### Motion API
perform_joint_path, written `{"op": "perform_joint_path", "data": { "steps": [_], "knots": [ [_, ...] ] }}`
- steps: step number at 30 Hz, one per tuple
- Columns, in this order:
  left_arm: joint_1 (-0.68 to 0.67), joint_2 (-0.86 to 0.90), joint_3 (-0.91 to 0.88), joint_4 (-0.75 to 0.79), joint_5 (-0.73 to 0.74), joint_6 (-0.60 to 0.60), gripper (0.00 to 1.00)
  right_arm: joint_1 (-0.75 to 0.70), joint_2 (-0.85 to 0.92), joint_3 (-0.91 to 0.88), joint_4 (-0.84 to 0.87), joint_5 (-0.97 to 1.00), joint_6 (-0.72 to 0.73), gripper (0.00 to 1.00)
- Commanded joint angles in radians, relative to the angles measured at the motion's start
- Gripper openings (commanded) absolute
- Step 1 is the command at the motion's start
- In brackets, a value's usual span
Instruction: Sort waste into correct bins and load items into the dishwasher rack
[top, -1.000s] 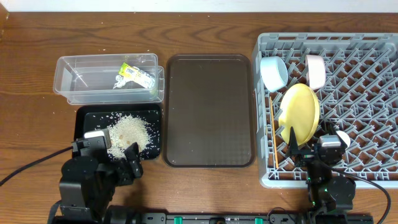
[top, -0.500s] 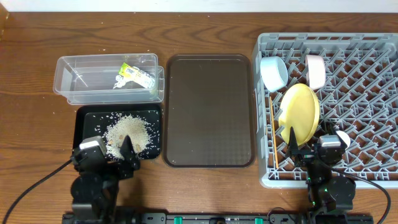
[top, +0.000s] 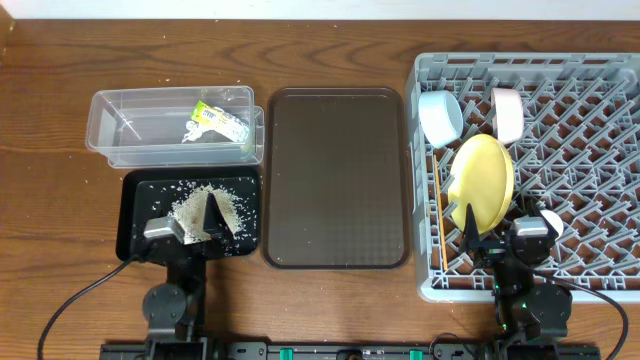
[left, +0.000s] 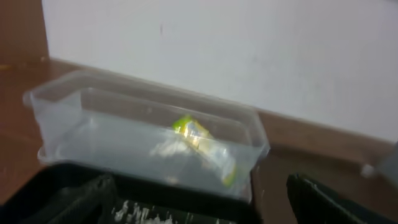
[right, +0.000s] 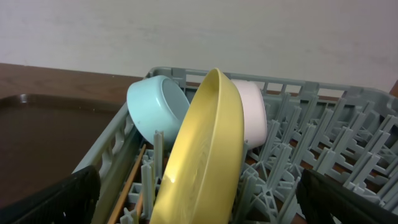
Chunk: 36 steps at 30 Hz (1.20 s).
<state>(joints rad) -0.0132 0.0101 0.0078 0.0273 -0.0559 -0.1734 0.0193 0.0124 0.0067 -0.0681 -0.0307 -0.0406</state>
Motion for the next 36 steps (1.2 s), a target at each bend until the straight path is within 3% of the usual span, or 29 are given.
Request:
{"op": "perform_joint_path", "data": {
  "steps": [1,36],
  "knots": [
    [0.006,-0.008,-0.004,-0.089,0.001,0.034,0.91,0.007,-0.007,-0.001,-0.004,-0.011,0.002,0.99],
    [0.005,-0.003,-0.003,-0.101,0.047,0.035,0.91,0.007,-0.006,-0.001,-0.004,-0.011,0.002,0.99]
  ]
}}
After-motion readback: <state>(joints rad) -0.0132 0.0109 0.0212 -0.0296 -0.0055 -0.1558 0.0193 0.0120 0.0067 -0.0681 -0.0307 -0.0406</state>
